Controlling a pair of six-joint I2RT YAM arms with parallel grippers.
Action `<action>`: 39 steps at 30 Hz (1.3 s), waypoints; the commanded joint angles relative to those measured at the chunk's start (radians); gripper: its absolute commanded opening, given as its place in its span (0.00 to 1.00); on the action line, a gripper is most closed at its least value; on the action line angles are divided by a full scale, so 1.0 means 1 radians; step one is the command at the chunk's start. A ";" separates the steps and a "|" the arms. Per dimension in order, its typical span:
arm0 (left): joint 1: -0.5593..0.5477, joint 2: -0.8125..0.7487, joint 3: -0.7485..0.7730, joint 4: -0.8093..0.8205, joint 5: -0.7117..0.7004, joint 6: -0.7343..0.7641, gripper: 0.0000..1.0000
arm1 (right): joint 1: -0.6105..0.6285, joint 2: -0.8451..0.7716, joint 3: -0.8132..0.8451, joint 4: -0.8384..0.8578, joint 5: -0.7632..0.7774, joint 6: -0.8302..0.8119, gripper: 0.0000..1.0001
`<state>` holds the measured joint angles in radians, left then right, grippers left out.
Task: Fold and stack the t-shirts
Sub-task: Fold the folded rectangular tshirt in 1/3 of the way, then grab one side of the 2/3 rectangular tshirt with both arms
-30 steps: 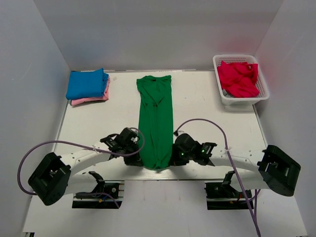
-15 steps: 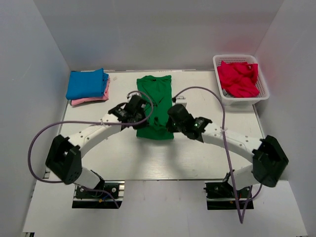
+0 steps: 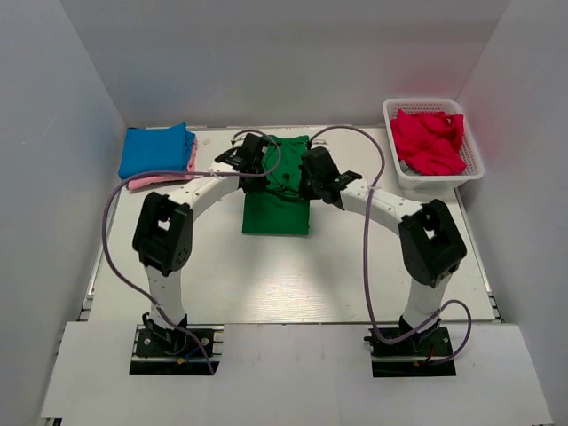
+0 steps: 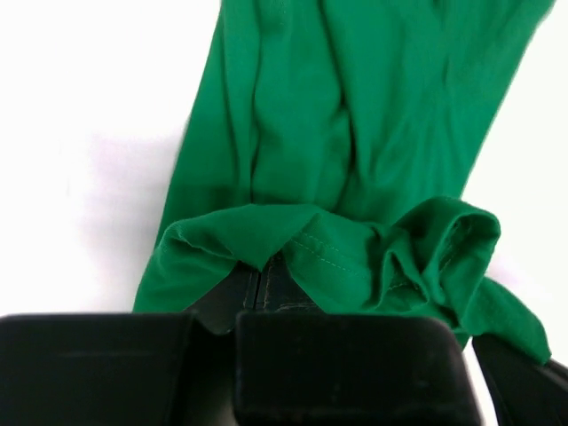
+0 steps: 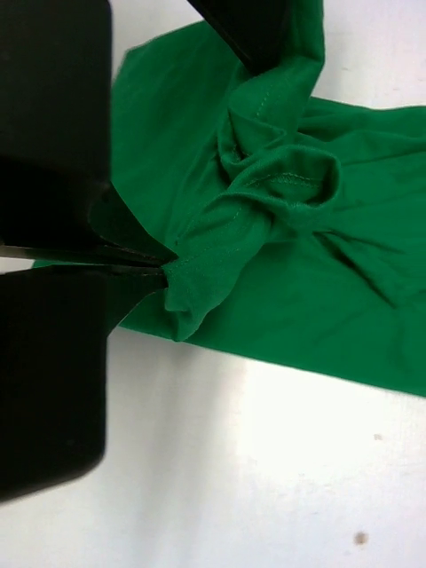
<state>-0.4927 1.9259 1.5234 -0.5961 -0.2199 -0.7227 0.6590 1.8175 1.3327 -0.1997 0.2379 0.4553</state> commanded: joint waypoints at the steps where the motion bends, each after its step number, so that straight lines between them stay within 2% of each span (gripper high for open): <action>1: 0.028 0.048 0.116 0.019 0.004 0.051 0.00 | -0.042 0.073 0.094 0.069 -0.071 -0.058 0.00; 3: 0.051 0.093 0.141 0.033 0.025 0.051 0.03 | -0.070 0.138 0.144 0.088 -0.110 -0.070 0.00; 5: 0.063 0.104 0.141 0.074 0.048 0.063 0.17 | -0.090 0.166 0.160 0.133 -0.133 -0.092 0.00; 6: 0.075 0.116 0.132 0.103 0.060 0.072 0.29 | -0.097 0.205 0.169 0.141 -0.187 -0.089 0.12; 7: 0.075 0.116 0.121 0.149 0.103 0.083 0.59 | -0.107 0.219 0.216 0.141 -0.212 -0.090 0.30; 8: 0.088 0.116 0.121 0.169 0.129 0.098 0.74 | -0.119 0.227 0.227 0.129 -0.227 -0.099 0.44; 9: 0.088 0.116 0.121 0.170 0.139 0.098 0.88 | -0.124 0.236 0.240 0.119 -0.257 -0.095 0.53; 10: 0.088 0.116 0.121 0.170 0.167 0.117 1.00 | -0.124 0.229 0.231 0.123 -0.299 -0.099 0.68; 11: 0.088 0.107 0.121 0.156 0.168 0.117 1.00 | -0.122 0.201 0.214 0.128 -0.311 -0.093 0.73; 12: 0.088 0.096 0.112 0.144 0.177 0.117 1.00 | -0.121 0.163 0.162 0.135 -0.324 -0.089 0.82; 13: 0.088 0.081 0.094 0.118 0.177 0.117 1.00 | -0.118 0.119 0.095 0.155 -0.336 -0.086 0.88; 16: 0.079 -0.017 -0.056 0.099 0.188 0.095 1.00 | -0.113 0.009 -0.042 0.169 -0.370 -0.034 0.88; 17: 0.079 -0.048 -0.169 0.123 0.188 0.079 1.00 | -0.116 -0.010 -0.140 0.174 -0.390 -0.003 0.88; 20: 0.068 -0.155 -0.351 0.177 0.224 0.049 1.00 | -0.108 -0.084 -0.263 0.187 -0.443 0.045 0.86; 23: 0.068 -0.214 -0.449 0.177 0.212 0.026 1.00 | -0.099 -0.110 -0.335 0.186 -0.460 0.071 0.85; 25: 0.068 -0.223 -0.486 0.177 0.200 0.026 0.93 | -0.096 -0.112 -0.352 0.187 -0.459 0.075 0.85; 32: 0.068 -0.154 -0.511 0.203 0.226 0.026 0.53 | -0.096 -0.032 -0.346 0.238 -0.496 0.098 0.58; 33: 0.068 -0.142 -0.500 0.203 0.226 0.026 0.42 | -0.096 -0.029 -0.346 0.244 -0.496 0.102 0.56; 34: 0.068 -0.133 -0.491 0.203 0.226 0.035 0.32 | -0.096 -0.020 -0.343 0.252 -0.496 0.102 0.51; 35: 0.068 -0.114 -0.491 0.203 0.226 0.035 0.22 | -0.096 -0.011 -0.333 0.250 -0.500 0.105 0.42; 36: 0.068 -0.114 -0.480 0.203 0.226 0.045 0.12 | -0.098 -0.001 -0.331 0.247 -0.502 0.102 0.40; 39: 0.068 -0.114 -0.480 0.212 0.215 0.045 0.00 | -0.096 0.000 -0.328 0.261 -0.497 0.097 0.32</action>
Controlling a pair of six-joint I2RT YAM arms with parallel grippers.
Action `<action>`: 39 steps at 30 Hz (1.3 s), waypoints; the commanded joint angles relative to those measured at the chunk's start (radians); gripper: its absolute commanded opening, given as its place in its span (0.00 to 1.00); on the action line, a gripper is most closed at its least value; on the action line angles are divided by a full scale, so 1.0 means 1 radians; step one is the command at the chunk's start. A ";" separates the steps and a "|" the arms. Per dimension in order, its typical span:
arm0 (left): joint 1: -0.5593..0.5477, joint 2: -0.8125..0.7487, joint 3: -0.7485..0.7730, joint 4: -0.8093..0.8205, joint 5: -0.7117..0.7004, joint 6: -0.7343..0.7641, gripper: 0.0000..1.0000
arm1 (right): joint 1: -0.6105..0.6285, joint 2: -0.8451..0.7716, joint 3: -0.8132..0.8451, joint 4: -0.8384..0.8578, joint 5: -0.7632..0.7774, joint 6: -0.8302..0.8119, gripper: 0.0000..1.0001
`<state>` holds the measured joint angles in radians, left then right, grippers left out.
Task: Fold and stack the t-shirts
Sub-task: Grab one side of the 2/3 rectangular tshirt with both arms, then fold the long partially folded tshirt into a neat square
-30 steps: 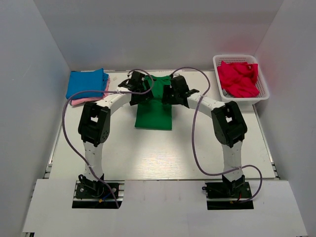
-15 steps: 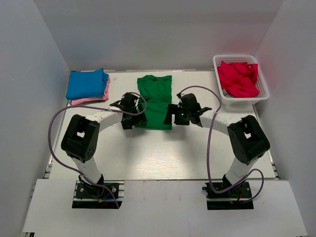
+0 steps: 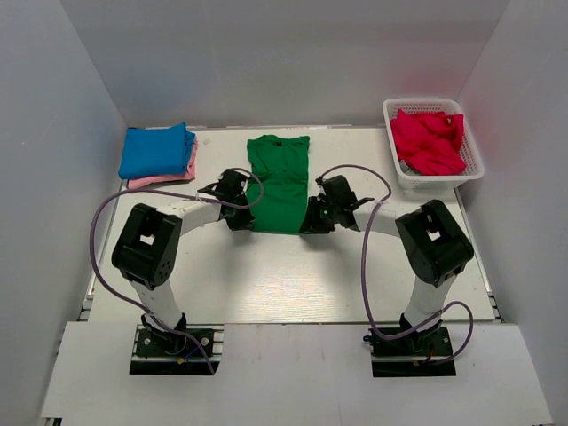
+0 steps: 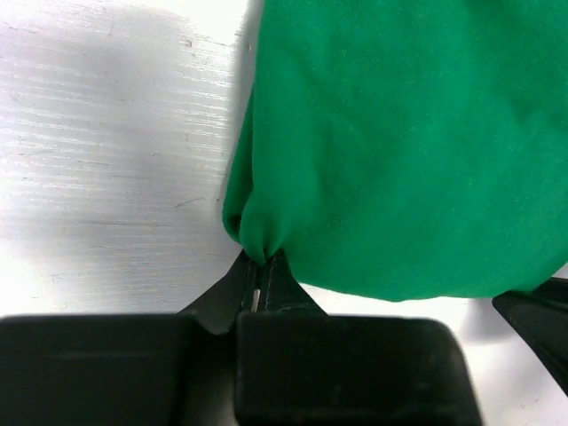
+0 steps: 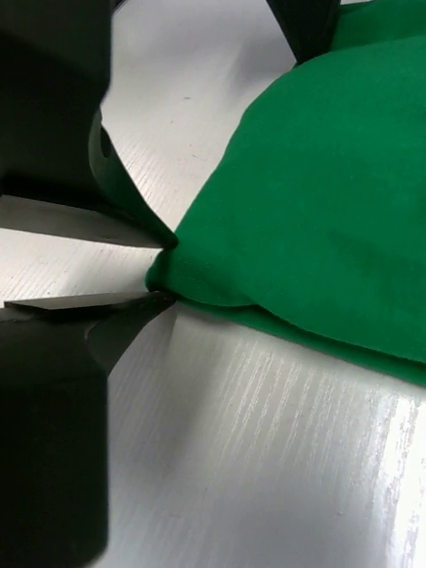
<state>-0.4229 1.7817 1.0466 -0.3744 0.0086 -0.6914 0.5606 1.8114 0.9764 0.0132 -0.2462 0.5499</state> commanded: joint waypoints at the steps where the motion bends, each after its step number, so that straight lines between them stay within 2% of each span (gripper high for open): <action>1: -0.002 0.030 -0.003 0.003 -0.022 0.024 0.00 | -0.002 0.008 0.030 0.056 -0.001 0.001 0.28; 2: -0.002 0.030 -0.003 0.003 -0.022 0.024 0.00 | -0.001 0.014 0.031 0.057 0.005 -0.005 0.24; 3: -0.002 0.030 -0.003 0.003 -0.032 0.033 0.00 | -0.004 0.019 0.047 0.054 0.008 -0.005 0.07; 4: -0.002 0.010 -0.003 0.003 -0.032 0.033 0.00 | -0.002 0.019 0.048 0.045 0.010 -0.021 0.00; 8: -0.011 -0.105 -0.055 0.003 -0.002 0.043 0.00 | 0.019 -0.053 0.010 0.038 -0.013 -0.056 0.00; 12: -0.022 -0.270 -0.149 -0.055 0.072 0.032 0.00 | 0.045 -0.214 -0.126 -0.009 -0.013 -0.054 0.00; 15: -0.048 -0.430 -0.198 -0.121 0.232 0.055 0.00 | 0.074 -0.468 -0.231 -0.123 -0.050 -0.047 0.00; 16: -0.059 -0.471 -0.209 -0.164 0.255 0.055 0.00 | 0.079 -0.503 -0.272 -0.142 -0.071 -0.036 0.00; 19: -0.069 -0.627 -0.232 -0.249 0.329 0.018 0.00 | 0.094 -0.659 -0.283 -0.260 -0.109 -0.018 0.00; 23: -0.070 -0.721 -0.174 -0.358 0.390 0.018 0.00 | 0.098 -0.806 -0.233 -0.376 -0.108 -0.007 0.00; 26: -0.079 -0.722 -0.102 -0.405 0.406 0.018 0.00 | 0.093 -0.843 -0.197 -0.439 -0.070 -0.013 0.00; 31: -0.079 -0.694 0.042 -0.446 0.372 0.036 0.00 | 0.088 -0.840 -0.134 -0.443 -0.044 -0.007 0.00; 39: -0.054 -0.567 0.116 -0.388 0.257 0.036 0.00 | 0.058 -0.750 -0.041 -0.438 0.084 -0.011 0.00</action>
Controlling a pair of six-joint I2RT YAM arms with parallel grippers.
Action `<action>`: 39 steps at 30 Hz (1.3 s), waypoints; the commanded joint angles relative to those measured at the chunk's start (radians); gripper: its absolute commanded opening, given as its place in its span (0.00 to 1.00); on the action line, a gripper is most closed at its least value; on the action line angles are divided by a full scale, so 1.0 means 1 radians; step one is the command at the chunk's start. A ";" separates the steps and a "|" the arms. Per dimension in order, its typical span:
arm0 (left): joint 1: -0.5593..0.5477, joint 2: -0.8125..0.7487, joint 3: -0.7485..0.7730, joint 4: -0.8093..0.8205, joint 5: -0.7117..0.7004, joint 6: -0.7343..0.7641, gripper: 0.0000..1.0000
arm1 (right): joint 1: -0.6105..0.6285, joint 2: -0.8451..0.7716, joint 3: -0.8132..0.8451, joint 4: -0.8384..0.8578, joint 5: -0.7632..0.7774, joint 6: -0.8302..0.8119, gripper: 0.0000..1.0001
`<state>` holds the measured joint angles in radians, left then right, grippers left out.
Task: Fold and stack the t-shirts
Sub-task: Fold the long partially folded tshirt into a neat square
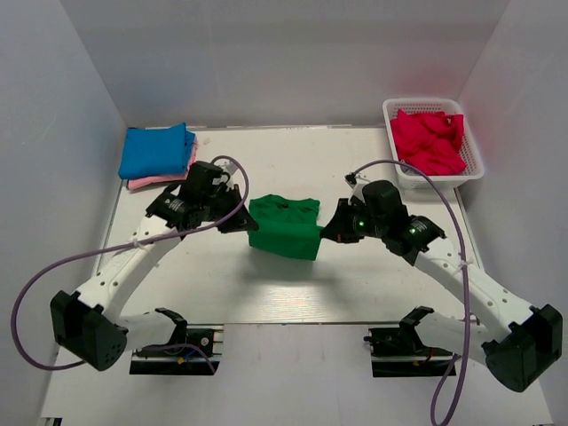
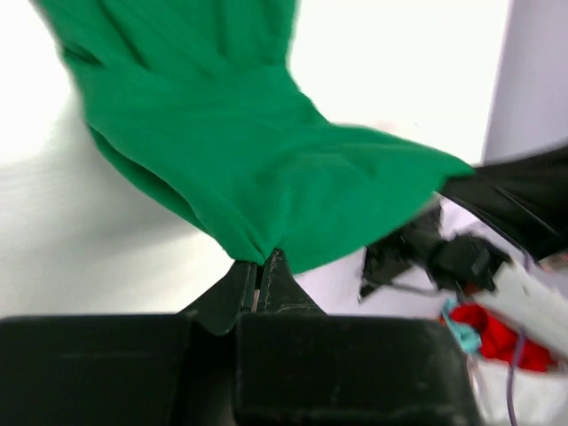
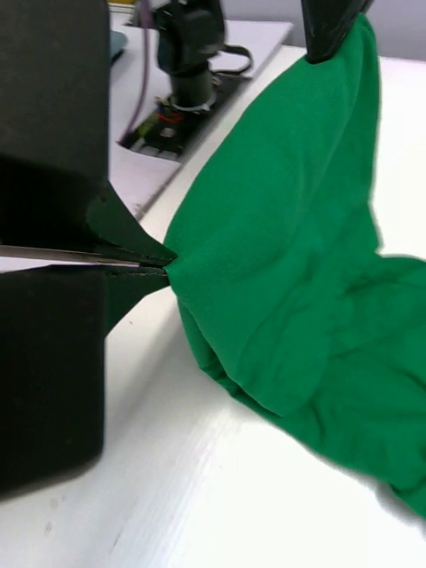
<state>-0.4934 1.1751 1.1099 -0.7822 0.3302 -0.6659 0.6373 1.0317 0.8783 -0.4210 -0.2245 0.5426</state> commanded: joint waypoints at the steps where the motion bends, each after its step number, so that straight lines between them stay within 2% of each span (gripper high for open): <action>1: 0.016 0.050 0.082 0.032 -0.097 0.011 0.00 | -0.027 0.068 0.080 -0.009 0.076 -0.001 0.00; 4: 0.016 0.107 0.105 0.058 -0.230 -0.007 0.00 | -0.056 0.125 0.117 0.011 0.086 0.010 0.00; 10: 0.026 0.271 0.166 0.129 -0.316 -0.018 0.00 | -0.105 0.231 0.175 0.079 0.106 0.002 0.00; 16: 0.059 0.455 0.260 0.193 -0.358 -0.046 0.00 | -0.172 0.361 0.200 0.214 0.090 0.010 0.00; 21: 0.090 0.645 0.390 0.192 -0.369 -0.037 0.00 | -0.214 0.556 0.293 0.272 0.041 -0.033 0.00; 25: 0.110 0.761 0.436 0.265 -0.358 -0.028 0.00 | -0.248 0.700 0.356 0.350 0.028 -0.069 0.00; 26: 0.110 0.782 0.462 0.274 -0.358 -0.027 0.00 | -0.252 0.782 0.369 0.358 0.031 -0.060 0.00; 27: 0.110 0.807 0.487 0.274 -0.358 -0.027 0.10 | -0.254 0.809 0.411 0.361 0.018 -0.062 0.00; 28: 0.121 0.858 0.516 0.246 -0.338 -0.017 0.22 | -0.263 0.832 0.445 0.369 -0.005 -0.078 0.09; 29: 0.130 0.877 0.540 0.235 -0.338 -0.017 0.75 | -0.264 0.879 0.485 0.369 -0.031 -0.092 0.23; 30: 0.130 0.889 0.571 0.235 -0.338 -0.005 0.96 | -0.264 0.913 0.504 0.369 -0.053 -0.102 0.53; 32: 0.130 0.890 0.571 0.247 -0.323 0.035 1.00 | -0.266 0.930 0.539 0.360 -0.090 -0.107 0.90; 34: 0.118 0.870 0.512 0.270 -0.309 0.060 1.00 | -0.255 0.912 0.528 0.346 -0.084 -0.099 0.90; 35: 0.118 0.859 0.460 0.270 -0.297 0.071 1.00 | -0.254 0.853 0.445 0.355 -0.091 -0.096 0.90; 36: 0.107 0.835 0.434 0.282 -0.281 0.071 1.00 | -0.254 0.832 0.409 0.439 -0.096 -0.090 0.90; 39: 0.107 0.796 0.305 0.339 -0.214 0.088 1.00 | -0.251 0.734 0.259 0.456 -0.095 -0.066 0.90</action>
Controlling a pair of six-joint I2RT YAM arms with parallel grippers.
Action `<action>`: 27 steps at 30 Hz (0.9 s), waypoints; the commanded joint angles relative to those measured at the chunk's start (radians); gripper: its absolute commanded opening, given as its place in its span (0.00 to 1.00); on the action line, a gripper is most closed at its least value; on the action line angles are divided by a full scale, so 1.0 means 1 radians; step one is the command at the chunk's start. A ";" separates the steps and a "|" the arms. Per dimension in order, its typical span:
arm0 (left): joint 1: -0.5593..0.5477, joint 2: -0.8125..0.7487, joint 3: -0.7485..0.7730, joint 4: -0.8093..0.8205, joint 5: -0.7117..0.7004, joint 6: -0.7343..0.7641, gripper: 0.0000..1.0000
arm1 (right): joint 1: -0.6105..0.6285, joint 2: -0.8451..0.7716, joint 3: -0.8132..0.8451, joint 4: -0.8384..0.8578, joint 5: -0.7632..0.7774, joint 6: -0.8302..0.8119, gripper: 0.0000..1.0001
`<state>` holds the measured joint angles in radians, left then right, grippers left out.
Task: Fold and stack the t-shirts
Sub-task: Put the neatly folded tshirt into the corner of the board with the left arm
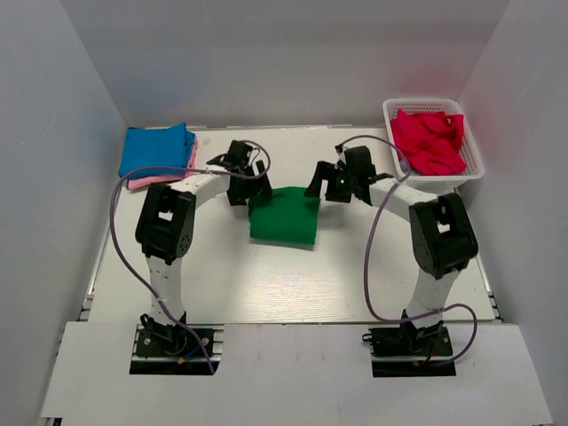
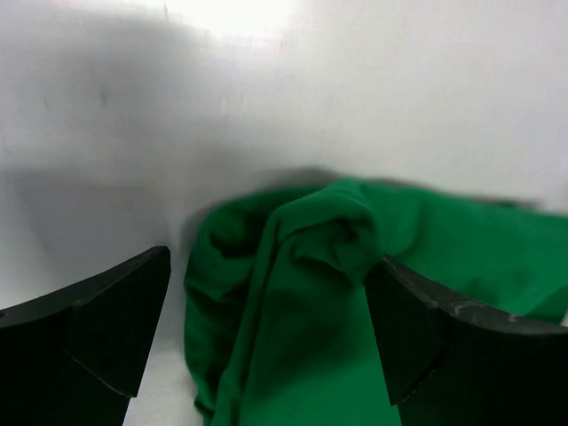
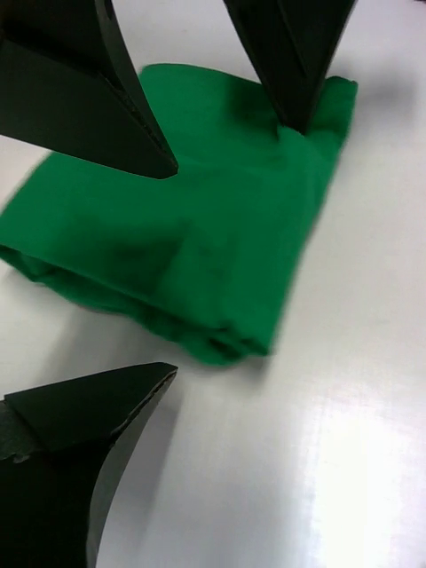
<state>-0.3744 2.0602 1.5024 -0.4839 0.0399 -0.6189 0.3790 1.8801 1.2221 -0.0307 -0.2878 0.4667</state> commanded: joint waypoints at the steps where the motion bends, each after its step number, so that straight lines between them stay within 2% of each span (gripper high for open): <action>1: -0.012 -0.110 -0.115 0.056 0.086 0.051 1.00 | 0.003 -0.125 -0.102 0.063 -0.027 0.016 0.90; 10: -0.031 -0.172 -0.341 0.160 0.147 0.048 1.00 | 0.004 -0.292 -0.254 0.069 -0.005 0.038 0.90; 15: -0.041 -0.207 -0.363 0.194 0.147 0.076 1.00 | 0.005 -0.332 -0.289 0.077 0.002 0.040 0.90; 18: -0.076 -0.132 -0.315 0.104 0.031 0.100 0.90 | 0.003 -0.361 -0.306 0.075 0.010 0.041 0.90; 21: -0.119 -0.025 -0.240 0.030 -0.043 0.125 0.77 | -0.002 -0.386 -0.332 0.086 0.018 0.044 0.90; 24: -0.139 0.063 -0.193 -0.024 -0.092 0.125 0.51 | 0.000 -0.410 -0.345 0.086 0.035 0.044 0.90; 25: -0.139 0.073 -0.192 -0.054 -0.141 0.125 0.30 | 0.001 -0.423 -0.349 0.089 0.042 0.046 0.90; 27: -0.149 0.074 -0.160 -0.082 -0.181 0.116 0.00 | -0.003 -0.437 -0.354 0.078 0.056 0.040 0.90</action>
<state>-0.5049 2.0308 1.3724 -0.3744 -0.0227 -0.5213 0.3851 1.4868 0.8768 0.0166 -0.2630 0.5133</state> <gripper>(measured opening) 0.124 0.904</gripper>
